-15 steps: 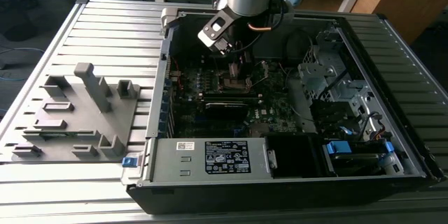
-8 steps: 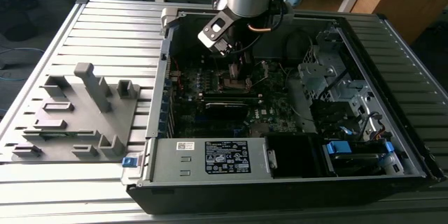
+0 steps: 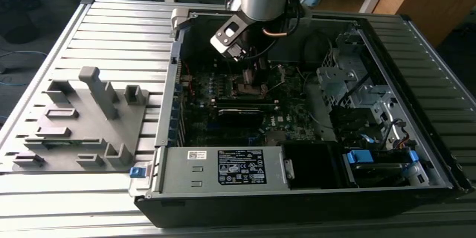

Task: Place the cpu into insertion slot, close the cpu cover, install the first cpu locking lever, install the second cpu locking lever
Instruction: 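Place the cpu into insertion slot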

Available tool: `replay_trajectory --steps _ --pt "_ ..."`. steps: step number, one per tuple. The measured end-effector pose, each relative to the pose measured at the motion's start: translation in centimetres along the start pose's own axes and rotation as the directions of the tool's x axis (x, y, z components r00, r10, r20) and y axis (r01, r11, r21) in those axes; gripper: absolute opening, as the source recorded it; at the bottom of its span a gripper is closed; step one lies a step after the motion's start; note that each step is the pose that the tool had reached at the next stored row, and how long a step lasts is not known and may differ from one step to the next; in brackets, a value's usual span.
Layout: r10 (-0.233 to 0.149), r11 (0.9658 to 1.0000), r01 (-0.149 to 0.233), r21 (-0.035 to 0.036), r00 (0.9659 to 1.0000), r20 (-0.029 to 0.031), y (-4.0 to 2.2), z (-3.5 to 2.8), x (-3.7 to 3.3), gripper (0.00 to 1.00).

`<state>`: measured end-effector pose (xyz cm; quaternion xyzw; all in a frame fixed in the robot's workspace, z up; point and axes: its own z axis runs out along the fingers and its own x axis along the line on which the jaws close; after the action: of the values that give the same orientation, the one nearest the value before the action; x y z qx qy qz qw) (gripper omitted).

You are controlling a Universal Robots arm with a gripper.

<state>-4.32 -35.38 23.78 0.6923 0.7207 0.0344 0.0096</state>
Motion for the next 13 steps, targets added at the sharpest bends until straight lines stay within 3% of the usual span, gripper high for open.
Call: replay_trajectory --steps 5,13 --pt "0.0 1.0 0.0 -0.0001 1.0 -0.0001 -0.35 0.26 0.2 0.54" --pt "0.0 1.0 0.0 0.0001 1.0 0.0001 -0.45 1.2 0.34 0.54"
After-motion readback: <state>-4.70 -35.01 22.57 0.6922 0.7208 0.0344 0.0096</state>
